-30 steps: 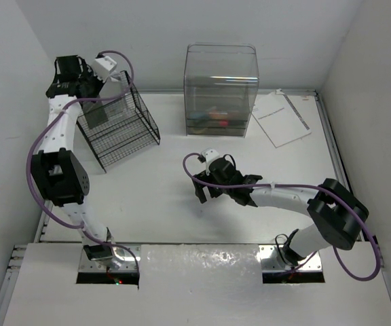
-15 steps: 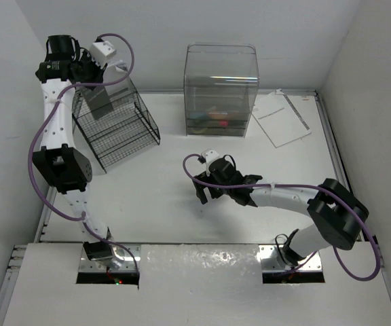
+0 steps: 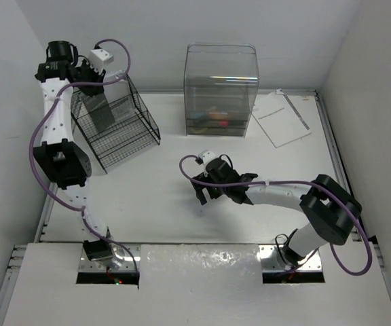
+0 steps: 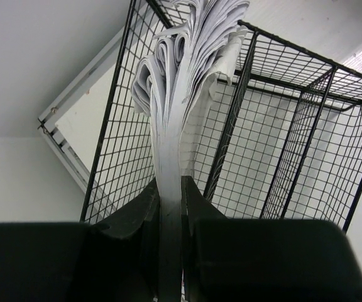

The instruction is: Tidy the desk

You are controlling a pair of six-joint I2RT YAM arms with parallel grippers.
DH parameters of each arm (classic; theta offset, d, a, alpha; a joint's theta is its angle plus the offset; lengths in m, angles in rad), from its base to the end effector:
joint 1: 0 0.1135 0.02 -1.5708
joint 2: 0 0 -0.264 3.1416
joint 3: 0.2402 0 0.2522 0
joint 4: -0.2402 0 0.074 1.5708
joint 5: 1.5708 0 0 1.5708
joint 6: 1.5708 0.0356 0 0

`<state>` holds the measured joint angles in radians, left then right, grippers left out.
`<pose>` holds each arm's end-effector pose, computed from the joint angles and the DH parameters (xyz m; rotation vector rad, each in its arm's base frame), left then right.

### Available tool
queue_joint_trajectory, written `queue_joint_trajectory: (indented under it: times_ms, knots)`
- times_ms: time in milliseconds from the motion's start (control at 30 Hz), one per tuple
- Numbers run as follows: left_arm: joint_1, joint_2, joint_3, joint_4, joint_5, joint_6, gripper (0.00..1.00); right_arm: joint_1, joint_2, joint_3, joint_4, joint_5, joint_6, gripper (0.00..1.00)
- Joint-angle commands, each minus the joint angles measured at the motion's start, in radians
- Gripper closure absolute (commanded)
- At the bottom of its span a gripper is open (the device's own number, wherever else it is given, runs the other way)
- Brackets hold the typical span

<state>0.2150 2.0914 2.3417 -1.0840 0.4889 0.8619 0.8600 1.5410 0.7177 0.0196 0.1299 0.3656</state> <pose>0.4380 0.0785 0.3833 0.9301 2.0855 -0.0366 0.1983 0.2232 0.1598 -0.5280 2.3508 0.4309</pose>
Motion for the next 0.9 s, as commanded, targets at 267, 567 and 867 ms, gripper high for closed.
queue_joint_trajectory:
  times_ms: [267,567,867]
  knots:
    - [0.021,0.087,0.051,0.194,-0.056,-0.063,1.00,0.005,0.027,0.068,-0.003,-0.003,-0.010,0.09]
    - [0.021,-0.033,-0.139,0.484,-0.187,-0.139,0.53,0.005,0.042,0.075,0.002,-0.019,-0.008,0.08]
    - [0.023,-0.083,-0.185,0.644,-0.325,-0.240,0.21,0.005,0.050,0.083,-0.003,-0.038,-0.010,0.08]
